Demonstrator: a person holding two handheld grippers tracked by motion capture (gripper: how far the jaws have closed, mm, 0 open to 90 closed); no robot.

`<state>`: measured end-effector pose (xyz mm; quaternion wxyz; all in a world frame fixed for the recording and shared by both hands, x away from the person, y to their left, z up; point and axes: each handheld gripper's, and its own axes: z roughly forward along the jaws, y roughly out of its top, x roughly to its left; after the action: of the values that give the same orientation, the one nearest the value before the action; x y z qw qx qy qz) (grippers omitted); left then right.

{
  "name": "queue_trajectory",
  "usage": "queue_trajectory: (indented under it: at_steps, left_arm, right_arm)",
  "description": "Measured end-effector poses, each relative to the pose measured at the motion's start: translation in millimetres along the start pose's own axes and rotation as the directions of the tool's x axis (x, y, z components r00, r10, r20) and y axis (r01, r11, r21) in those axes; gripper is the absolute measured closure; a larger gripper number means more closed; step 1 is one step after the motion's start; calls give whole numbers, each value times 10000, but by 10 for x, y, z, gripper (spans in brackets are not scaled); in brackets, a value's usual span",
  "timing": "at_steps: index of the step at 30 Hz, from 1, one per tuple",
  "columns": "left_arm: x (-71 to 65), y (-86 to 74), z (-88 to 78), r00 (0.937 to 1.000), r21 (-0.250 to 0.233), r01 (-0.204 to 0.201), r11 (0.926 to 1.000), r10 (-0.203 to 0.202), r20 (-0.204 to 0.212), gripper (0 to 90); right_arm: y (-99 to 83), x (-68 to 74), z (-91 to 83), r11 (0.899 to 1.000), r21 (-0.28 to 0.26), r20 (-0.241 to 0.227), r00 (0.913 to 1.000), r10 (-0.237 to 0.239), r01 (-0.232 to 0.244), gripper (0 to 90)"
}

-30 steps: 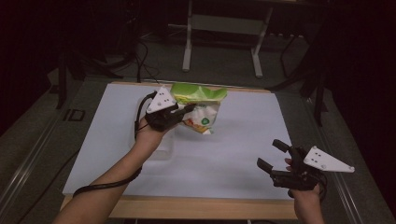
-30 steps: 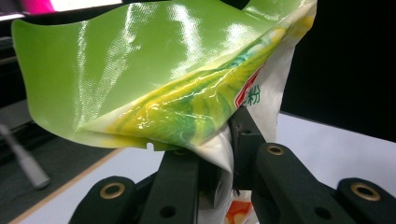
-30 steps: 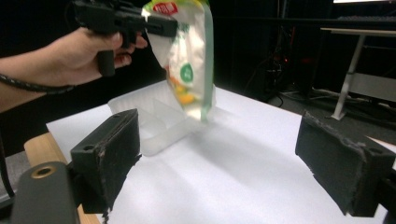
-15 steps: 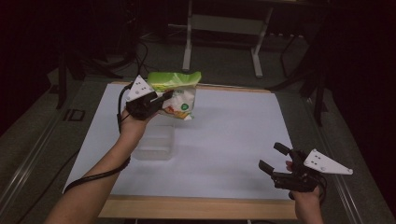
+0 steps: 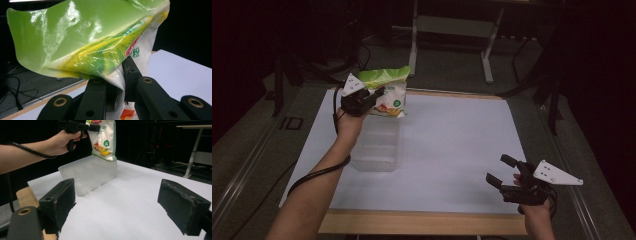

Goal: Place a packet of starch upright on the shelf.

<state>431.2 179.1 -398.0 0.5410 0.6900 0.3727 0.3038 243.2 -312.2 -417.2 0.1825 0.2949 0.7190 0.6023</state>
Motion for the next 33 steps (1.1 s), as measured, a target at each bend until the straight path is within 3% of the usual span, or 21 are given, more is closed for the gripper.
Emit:
queue_trajectory:
  at_steps: [5, 15, 18, 21, 26, 33]
  left_arm:
    - [129, -116, 88, 9984, 7, 473, 9989, -473, -322, 830]
    - [225, -275, 229, 9951, 405, 803, 9959, -778, -604, 831]
    - [226, -294, 237, 9951, 494, 765, 9958, -731, -666, 831]
    - [205, -324, 245, 9964, 772, 408, 9962, -348, -776, 830]
    - [198, -363, 239, 9962, 933, 382, 9949, -306, -816, 830]
    - [210, -394, 247, 9962, 1478, 69, 9890, 61, -874, 830]
  right_arm:
    - [-31, -17, 14, 10000, 66, -14, 10000, 62, -62, 145]
    - [-57, -43, 31, 9999, 142, -89, 9999, 80, -79, 146]
    - [-64, -46, 37, 9999, 139, -147, 9999, 87, -85, 146]
    - [-74, -58, 45, 9998, 169, -215, 9997, 141, -137, 146]
    - [-75, -52, 47, 9997, 169, -305, 9994, 158, -153, 147]
    - [-82, -48, 65, 9996, 193, -432, 9988, 218, -210, 148]
